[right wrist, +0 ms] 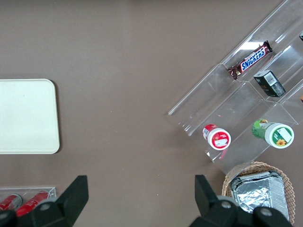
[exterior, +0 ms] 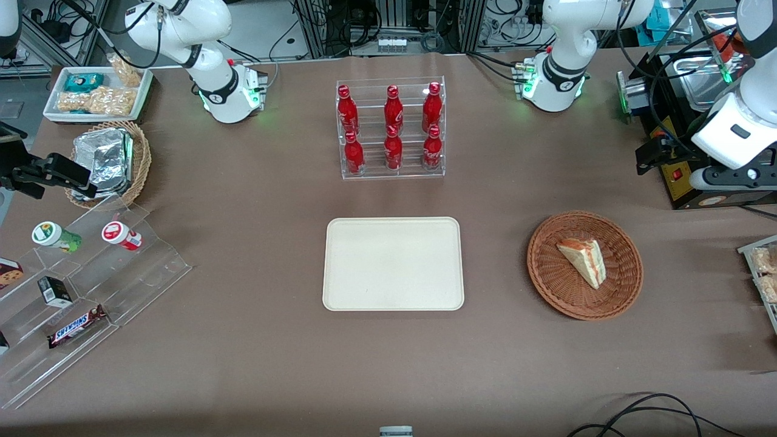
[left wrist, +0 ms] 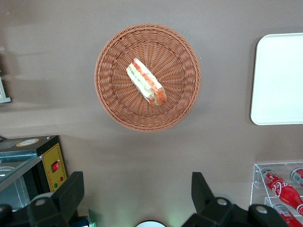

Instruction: Place sandwich from basket to tray

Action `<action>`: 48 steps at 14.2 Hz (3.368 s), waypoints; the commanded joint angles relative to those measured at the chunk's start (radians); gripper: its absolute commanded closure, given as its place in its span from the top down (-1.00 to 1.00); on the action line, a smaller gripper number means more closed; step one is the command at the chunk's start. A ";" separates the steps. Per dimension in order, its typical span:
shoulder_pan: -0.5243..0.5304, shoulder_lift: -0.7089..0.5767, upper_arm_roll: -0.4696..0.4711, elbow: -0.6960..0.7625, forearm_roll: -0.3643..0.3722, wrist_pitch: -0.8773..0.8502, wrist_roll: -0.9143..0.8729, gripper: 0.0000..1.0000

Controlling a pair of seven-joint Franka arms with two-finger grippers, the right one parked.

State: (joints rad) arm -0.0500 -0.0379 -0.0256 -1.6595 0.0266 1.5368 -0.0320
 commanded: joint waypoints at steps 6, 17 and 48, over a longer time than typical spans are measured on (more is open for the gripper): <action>-0.005 0.013 0.009 0.030 -0.011 -0.047 -0.003 1.00; -0.002 0.120 0.012 0.003 0.009 -0.034 -0.005 1.00; -0.076 0.389 -0.092 -0.079 -0.022 0.318 -0.876 -1.00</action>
State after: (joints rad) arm -0.0887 0.3424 -0.0668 -1.7596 0.0223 1.8654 -0.8896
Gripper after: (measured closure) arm 0.727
